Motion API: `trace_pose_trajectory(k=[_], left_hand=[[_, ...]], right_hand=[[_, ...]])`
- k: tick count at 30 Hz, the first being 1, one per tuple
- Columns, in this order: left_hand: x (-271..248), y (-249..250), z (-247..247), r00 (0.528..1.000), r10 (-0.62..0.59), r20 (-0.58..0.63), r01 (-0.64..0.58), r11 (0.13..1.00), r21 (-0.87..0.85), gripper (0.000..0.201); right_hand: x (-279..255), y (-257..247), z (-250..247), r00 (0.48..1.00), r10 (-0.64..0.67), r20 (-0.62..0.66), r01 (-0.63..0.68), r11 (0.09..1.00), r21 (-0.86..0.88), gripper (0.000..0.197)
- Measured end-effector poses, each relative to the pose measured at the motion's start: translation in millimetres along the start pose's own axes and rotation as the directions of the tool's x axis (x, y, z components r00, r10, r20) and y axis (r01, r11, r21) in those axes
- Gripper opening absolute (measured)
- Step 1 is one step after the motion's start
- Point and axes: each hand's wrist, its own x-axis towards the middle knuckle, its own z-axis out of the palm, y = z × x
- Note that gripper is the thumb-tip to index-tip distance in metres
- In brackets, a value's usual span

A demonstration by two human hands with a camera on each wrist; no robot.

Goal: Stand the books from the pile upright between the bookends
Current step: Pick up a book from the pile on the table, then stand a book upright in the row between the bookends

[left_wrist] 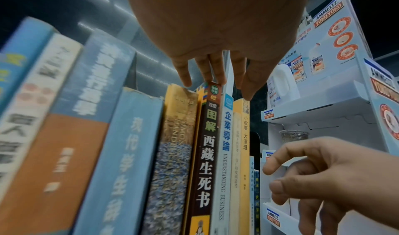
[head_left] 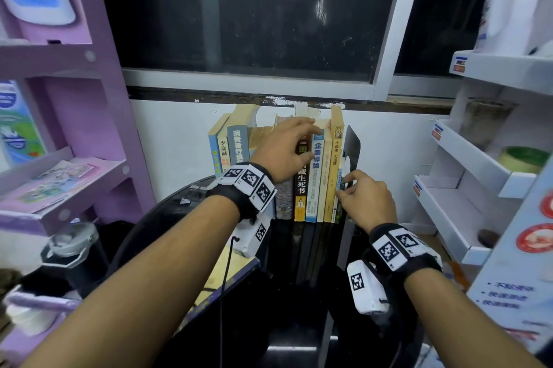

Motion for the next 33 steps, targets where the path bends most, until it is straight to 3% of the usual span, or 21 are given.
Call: trace_pose_trajectory(k=[5, 9, 16, 20, 24, 27, 30, 33], left_hand=[[-34, -13, -14, 1.0, -0.023, 0.016, 0.024, 0.998, -0.049, 0.04], [-65, -23, -30, 0.991, -0.124, 0.059, 0.126, 0.992, -0.02, 0.039], [-113, -45, -49, 0.908, -0.358, 0.215, 0.361, 0.932, 0.028, 0.05], [-138, -62, -52, 0.807, -0.495, 0.322, 0.499, 0.863, 0.076, 0.054], [-162, -77, -54, 0.631, -0.572, 0.525, 0.62, 0.778, 0.102, 0.062], [-173, -82, -57, 0.508, -0.601, 0.617, 0.661, 0.731, 0.168, 0.064], [-181, -85, -57, 0.446, -0.633, 0.633, 0.704, 0.685, 0.188, 0.063], [-185, -94, -52, 0.391, -0.694, 0.605, 0.759, 0.614, 0.214, 0.08]], right_hand=[[-17, -23, 2, 0.992, -0.052, 0.112, 0.053, 0.999, -0.001, 0.024], [-30, -48, 12, 0.961, -0.076, 0.267, 0.09, 0.995, -0.041, 0.04], [-55, -92, 31, 0.817, -0.109, 0.566, 0.174, 0.983, -0.062, 0.063], [-67, -113, 45, 0.73, -0.082, 0.679, 0.207, 0.973, -0.106, 0.071], [-80, -128, 58, 0.66, -0.011, 0.751, 0.176, 0.974, -0.141, 0.07], [-86, -136, 71, 0.661, 0.019, 0.75, 0.182, 0.966, -0.185, 0.052], [-89, -142, 79, 0.671, 0.03, 0.741, 0.194, 0.957, -0.214, 0.055], [-91, -147, 84, 0.666, 0.024, 0.746, 0.205, 0.955, -0.213, 0.061]])
